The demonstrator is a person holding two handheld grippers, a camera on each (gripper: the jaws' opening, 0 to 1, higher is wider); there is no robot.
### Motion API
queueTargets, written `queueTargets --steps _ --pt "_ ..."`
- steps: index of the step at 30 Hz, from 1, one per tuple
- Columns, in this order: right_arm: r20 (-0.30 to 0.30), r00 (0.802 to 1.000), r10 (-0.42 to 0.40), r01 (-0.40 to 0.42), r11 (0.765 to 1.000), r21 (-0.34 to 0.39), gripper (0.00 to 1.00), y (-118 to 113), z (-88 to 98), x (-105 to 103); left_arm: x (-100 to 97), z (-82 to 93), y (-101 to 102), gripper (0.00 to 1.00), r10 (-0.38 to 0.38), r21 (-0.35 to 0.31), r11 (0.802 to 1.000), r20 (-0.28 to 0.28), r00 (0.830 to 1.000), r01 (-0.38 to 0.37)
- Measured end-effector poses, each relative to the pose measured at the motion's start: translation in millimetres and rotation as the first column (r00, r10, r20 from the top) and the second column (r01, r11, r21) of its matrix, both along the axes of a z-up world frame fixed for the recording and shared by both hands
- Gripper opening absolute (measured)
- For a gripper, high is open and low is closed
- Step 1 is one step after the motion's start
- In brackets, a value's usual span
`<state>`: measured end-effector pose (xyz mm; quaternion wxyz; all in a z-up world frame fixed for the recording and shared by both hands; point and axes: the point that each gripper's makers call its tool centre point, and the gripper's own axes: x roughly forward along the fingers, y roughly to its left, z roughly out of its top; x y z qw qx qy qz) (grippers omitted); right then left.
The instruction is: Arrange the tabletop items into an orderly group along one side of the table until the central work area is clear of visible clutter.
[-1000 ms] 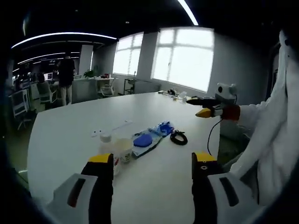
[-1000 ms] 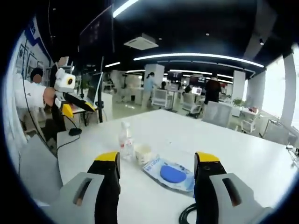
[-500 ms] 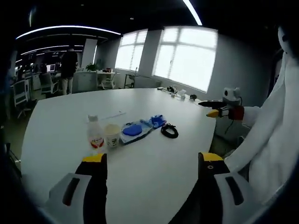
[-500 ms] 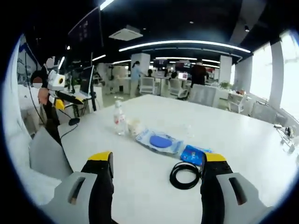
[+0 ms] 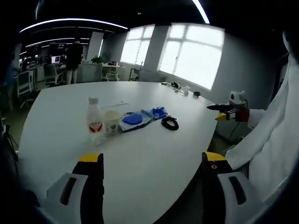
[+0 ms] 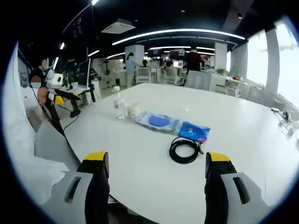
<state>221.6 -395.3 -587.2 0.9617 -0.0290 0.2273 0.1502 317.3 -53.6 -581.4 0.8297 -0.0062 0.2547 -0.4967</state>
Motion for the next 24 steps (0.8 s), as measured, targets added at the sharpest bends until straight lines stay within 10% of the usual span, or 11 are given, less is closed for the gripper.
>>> queueTargets --steps 24 --pt "-0.007 1.0 0.003 -0.003 1.0 0.014 0.83 5.7 -6.2 -1.4 -9.1 -6.0 5.3 0.89 0.016 0.006 1.0 -0.026 1.0 -0.016"
